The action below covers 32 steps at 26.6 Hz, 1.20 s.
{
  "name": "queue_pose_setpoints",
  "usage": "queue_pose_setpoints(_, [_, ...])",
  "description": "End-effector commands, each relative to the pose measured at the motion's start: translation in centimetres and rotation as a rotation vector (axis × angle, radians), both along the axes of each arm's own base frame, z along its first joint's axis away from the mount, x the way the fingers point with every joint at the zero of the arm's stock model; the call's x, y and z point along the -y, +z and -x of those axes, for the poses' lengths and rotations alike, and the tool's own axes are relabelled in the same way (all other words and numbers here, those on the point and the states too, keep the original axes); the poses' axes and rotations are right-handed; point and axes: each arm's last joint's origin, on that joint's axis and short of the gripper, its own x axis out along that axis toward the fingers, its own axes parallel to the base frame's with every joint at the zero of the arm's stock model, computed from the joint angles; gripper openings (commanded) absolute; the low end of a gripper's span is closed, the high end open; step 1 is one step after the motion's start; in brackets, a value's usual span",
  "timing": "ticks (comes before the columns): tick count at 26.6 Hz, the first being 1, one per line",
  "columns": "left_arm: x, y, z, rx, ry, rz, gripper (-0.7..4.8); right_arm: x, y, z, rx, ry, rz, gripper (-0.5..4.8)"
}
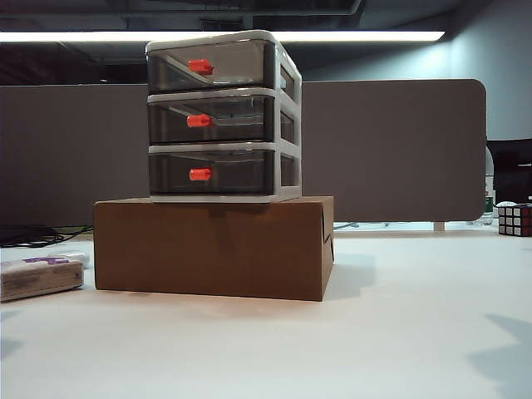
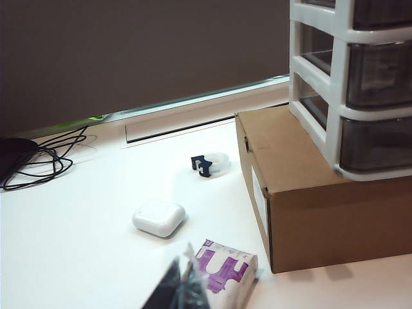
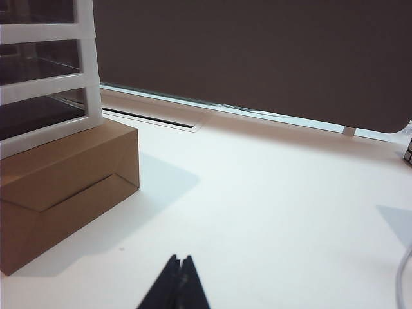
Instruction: Open the third layer of the drawer on the table, pick up a pack of napkins on the table and put it in, and finally close the drawer.
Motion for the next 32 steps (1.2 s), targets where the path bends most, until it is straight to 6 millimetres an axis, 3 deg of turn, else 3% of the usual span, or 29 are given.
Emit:
queue_pose_setpoints(1, [0.0,0.2,0.0,0.013,-0.003,0.0,-0.05,0.0,0.0,0.0,0.012,0.002,-0.001,-0.06])
queue_pose_setpoints(9, [0.0,0.2,0.0,0.002,-0.006,0.019,-0.05,0.0,0.0,0.0,0.012,0.002,-0.002,-0.06])
queue_pose_setpoints(15, [0.8,0.2,0.4,-0.161,-0.289,0.376,-0.05,-0.6,-0.1,0.2,-0.104,0.232,-0.285,-0.06])
queue_pose_setpoints(19, [1.2,0.2,0.6,-0.254,-0.382,0.52,-0.04,-1.0,-0.1,0.5,-0.141,0.379,-0.311,-0.06])
queue_pose_setpoints(25, [1.7,0.7,0.7,-0.287,-0.435,0.642,0.89,-1.0,0.0,0.5,-0.156,0.397,-0.35,-0.06])
queue_pose_setpoints(28, [1.9,0.9,0.7,-0.311,-0.419,0.744,0.89,-1.0,0.0,0.5,-0.166,0.397,-0.369,-0.06])
queue_pose_setpoints(32, [2.7,0.7,0.8,-0.309,-0.395,0.717,0.89,-1.0,0.1,0.5,-0.18,0.402,-0.398,-0.06])
